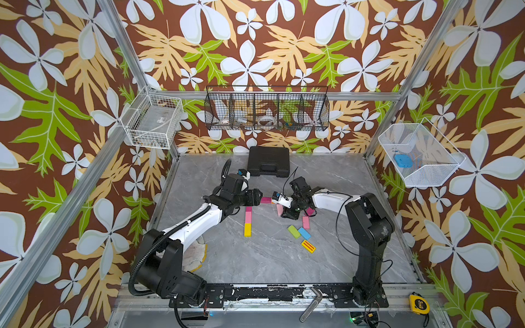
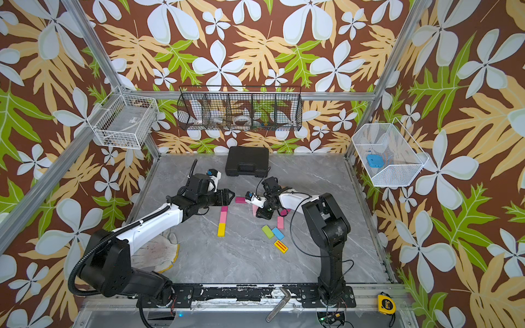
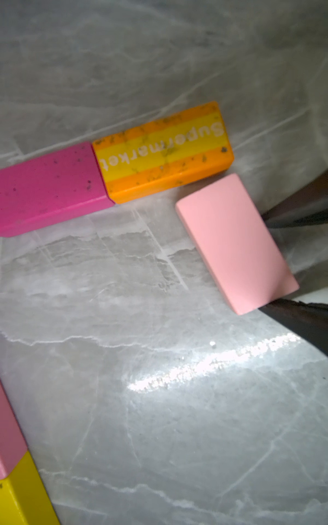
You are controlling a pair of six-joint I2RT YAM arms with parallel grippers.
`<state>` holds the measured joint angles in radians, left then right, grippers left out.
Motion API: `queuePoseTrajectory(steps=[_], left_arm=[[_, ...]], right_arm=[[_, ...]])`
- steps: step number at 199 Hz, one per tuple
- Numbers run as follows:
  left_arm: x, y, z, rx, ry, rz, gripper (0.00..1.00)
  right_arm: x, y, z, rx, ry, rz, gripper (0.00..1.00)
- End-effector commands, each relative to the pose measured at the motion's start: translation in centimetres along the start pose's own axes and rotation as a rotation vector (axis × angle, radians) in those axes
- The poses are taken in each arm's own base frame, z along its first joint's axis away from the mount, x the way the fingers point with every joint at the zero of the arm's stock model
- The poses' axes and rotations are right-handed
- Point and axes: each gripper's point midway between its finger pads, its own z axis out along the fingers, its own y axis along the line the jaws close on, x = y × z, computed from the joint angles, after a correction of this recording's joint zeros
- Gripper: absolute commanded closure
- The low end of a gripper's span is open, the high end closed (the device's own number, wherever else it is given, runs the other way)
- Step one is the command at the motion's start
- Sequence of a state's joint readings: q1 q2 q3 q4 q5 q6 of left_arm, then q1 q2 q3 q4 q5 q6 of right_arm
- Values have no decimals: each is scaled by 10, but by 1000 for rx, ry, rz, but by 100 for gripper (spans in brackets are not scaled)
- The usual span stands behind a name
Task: Assemble the number 7 with building blocks
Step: Assemble the building block at the center of the board.
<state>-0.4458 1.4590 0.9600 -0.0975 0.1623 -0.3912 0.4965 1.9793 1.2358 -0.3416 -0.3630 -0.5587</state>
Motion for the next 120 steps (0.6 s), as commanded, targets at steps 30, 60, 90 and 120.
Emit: queuePoseTrajectory(steps=[30,60,90,120], left_arm=[[-3,-2,-2,3,-14,12,24],[-3,-2,-1,7,-13,11,24],[-3,-4,-1,14,-12,12,24],[-4,-4,-3,15,-17,12,24]], right_arm=[[35,15,5,-51,140,80,58],[39,21,0,-50,138,100,55],[42,27,-4,-55,131,119,55],[43,33,-5,-74,124,125,64]])
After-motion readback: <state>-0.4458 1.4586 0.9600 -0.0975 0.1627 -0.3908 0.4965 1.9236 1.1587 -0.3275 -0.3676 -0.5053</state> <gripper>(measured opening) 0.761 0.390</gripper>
